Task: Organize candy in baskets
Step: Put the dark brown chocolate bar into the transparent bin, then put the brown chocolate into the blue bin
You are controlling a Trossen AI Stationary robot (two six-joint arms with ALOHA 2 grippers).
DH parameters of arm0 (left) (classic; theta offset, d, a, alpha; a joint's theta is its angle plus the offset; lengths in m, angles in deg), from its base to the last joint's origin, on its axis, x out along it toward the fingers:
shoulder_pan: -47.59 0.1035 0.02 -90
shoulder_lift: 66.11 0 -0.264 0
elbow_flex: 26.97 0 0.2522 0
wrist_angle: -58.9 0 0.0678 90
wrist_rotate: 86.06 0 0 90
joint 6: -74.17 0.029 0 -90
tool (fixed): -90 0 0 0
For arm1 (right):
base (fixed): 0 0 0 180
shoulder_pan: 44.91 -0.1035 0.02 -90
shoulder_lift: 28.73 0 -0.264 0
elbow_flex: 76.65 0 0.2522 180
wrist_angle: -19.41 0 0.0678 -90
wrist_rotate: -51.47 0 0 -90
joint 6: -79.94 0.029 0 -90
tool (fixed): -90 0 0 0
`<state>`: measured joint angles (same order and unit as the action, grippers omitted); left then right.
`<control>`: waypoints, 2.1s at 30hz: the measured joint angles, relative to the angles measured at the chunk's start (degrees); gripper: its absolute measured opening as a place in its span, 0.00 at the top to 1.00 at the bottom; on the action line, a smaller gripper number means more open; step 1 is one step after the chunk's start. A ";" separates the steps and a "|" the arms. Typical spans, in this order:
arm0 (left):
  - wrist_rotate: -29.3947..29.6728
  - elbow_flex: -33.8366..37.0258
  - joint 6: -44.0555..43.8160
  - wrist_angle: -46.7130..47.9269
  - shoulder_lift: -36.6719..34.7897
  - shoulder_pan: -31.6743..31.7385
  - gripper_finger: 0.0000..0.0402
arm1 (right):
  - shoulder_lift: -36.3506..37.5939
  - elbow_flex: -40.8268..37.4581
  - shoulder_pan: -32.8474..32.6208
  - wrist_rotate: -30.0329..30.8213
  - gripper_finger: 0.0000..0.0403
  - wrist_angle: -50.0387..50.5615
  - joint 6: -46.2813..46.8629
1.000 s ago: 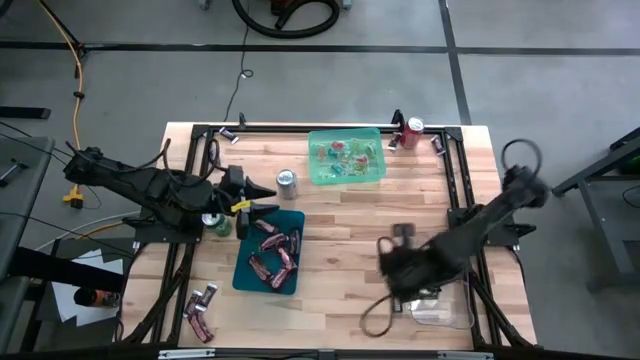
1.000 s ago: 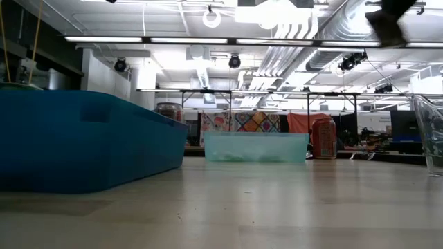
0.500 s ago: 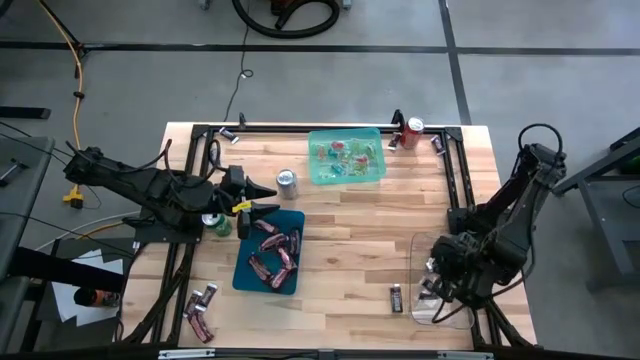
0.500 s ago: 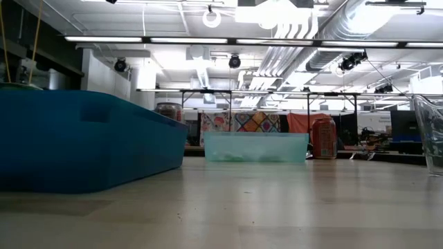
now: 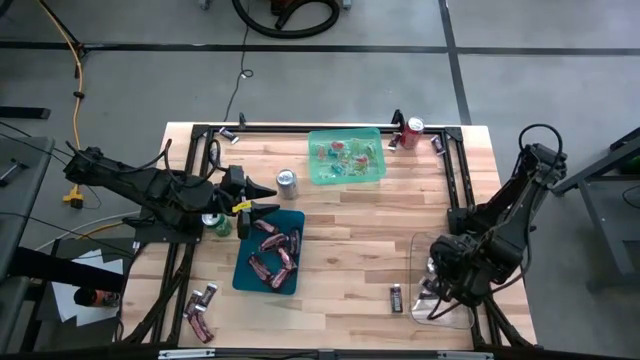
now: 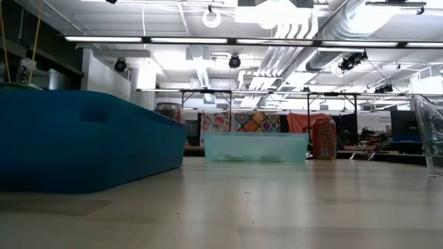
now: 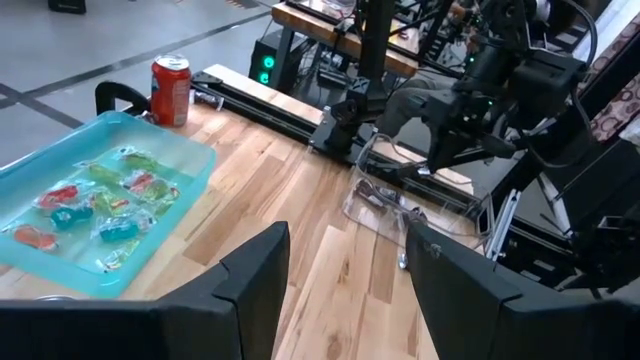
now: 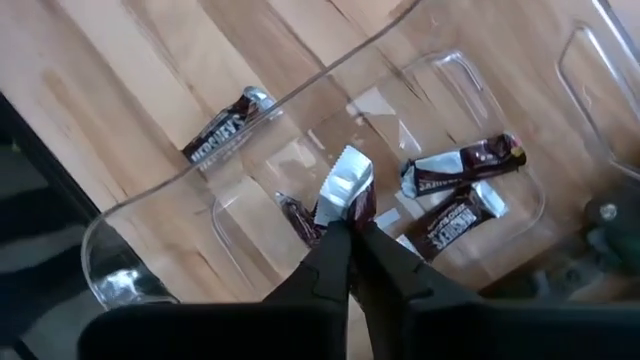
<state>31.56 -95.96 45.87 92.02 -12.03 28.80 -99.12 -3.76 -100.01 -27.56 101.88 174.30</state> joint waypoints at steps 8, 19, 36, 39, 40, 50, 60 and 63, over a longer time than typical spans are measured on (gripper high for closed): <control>0.00 0.00 0.00 0.00 0.00 0.00 0.53 | 0.00 0.00 2.25 -2.70 0.63 0.06 1.04; -6.51 -1.37 -2.63 0.02 0.09 -0.05 0.53 | 1.87 0.00 2.74 1.66 0.36 -3.82 -0.97; -20.93 -12.81 -56.04 37.30 24.07 -25.39 0.53 | 2.51 0.04 6.86 10.92 0.36 -5.62 -3.26; -26.16 -12.81 -69.07 42.24 28.95 -29.14 0.53 | 2.51 0.04 8.10 10.79 0.36 -5.62 -4.92; -28.58 -12.81 -72.81 42.61 30.30 -30.21 0.53 | 2.51 0.04 8.46 10.41 0.36 -5.64 -5.58; -47.95 -12.81 -101.42 34.35 41.59 -38.36 0.53 | 2.49 0.04 11.64 9.78 0.36 -5.71 -7.42; -49.08 -12.81 -111.09 33.50 50.05 -38.09 0.53 | 2.49 0.04 12.05 9.61 0.36 -5.92 -7.86; -49.18 -12.81 -111.45 33.49 51.44 -37.73 0.53 | 2.49 0.04 12.05 9.58 0.36 -6.03 -7.88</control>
<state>-17.62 -108.76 -65.58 125.51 39.41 -8.93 -96.63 -3.71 -87.96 -17.98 95.84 166.42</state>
